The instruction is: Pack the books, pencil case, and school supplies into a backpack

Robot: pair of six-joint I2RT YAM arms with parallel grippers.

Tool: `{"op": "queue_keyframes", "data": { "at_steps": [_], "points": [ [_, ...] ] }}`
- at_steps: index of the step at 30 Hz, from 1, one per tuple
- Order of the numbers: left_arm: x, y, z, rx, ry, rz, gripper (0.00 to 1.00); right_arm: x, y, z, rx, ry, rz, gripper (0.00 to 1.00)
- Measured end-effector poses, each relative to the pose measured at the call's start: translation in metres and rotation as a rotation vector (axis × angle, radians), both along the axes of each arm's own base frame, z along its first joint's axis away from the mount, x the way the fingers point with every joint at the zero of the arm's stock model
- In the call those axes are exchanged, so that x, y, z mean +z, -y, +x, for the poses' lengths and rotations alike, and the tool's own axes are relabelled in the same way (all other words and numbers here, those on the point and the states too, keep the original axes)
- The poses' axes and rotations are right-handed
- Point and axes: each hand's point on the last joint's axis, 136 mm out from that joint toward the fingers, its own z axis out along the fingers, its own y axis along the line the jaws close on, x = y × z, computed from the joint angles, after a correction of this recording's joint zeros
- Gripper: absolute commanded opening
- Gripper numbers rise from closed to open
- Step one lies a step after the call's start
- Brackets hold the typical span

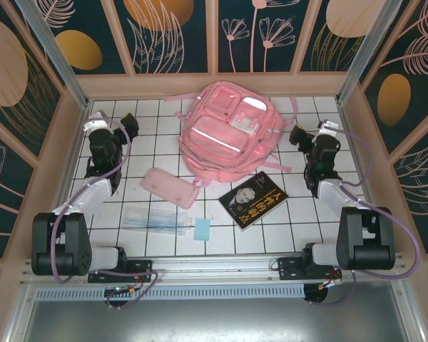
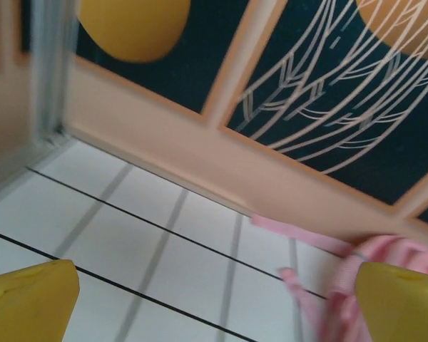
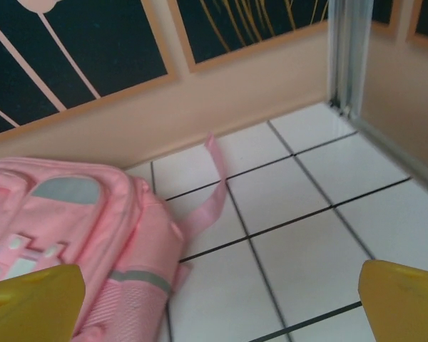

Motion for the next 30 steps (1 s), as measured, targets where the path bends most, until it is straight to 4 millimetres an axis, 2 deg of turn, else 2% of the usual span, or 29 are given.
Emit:
{"op": "queue_keyframes", "data": {
  "at_steps": [3, 5, 7, 11, 14, 17, 21, 28, 29, 30],
  "points": [
    [-0.024, 0.038, 0.0, -0.092, -0.077, -0.174, 0.99, -0.007, -0.022, 0.012, 0.057, -0.084, 0.084, 0.94],
    [-0.046, 0.076, -0.005, -0.171, -0.159, -0.262, 0.99, -0.024, -0.043, 0.019, 0.12, -0.175, 0.131, 0.87],
    [-0.06, 0.112, -0.013, -0.238, -0.222, -0.328, 0.99, -0.045, -0.061, 0.023, 0.175, -0.271, 0.171, 0.84],
    [-0.074, 0.164, -0.03, -0.328, -0.3, -0.422, 0.99, -0.082, -0.086, 0.013, 0.258, -0.434, 0.246, 0.83],
    [-0.093, 0.193, -0.04, -0.36, -0.37, -0.463, 0.99, -0.095, -0.092, 0.002, 0.279, -0.504, 0.278, 0.82],
    [-0.123, 0.218, -0.047, -0.374, -0.465, -0.499, 0.99, -0.098, -0.095, -0.004, 0.296, -0.531, 0.29, 0.81],
    [-0.155, 0.238, -0.05, -0.352, -0.57, -0.522, 0.99, -0.103, -0.096, -0.01, 0.304, -0.563, 0.29, 0.81],
    [-0.164, 0.259, -0.04, -0.314, -0.621, -0.541, 0.97, -0.093, -0.091, -0.017, 0.286, -0.551, 0.269, 0.82],
    [-0.166, 0.261, -0.04, -0.312, -0.627, -0.543, 0.94, -0.091, -0.091, -0.017, 0.286, -0.547, 0.268, 0.82],
    [-0.17, 0.263, -0.039, -0.306, -0.635, -0.545, 0.85, -0.09, -0.09, -0.017, 0.282, -0.543, 0.264, 0.82]
  ]
}}
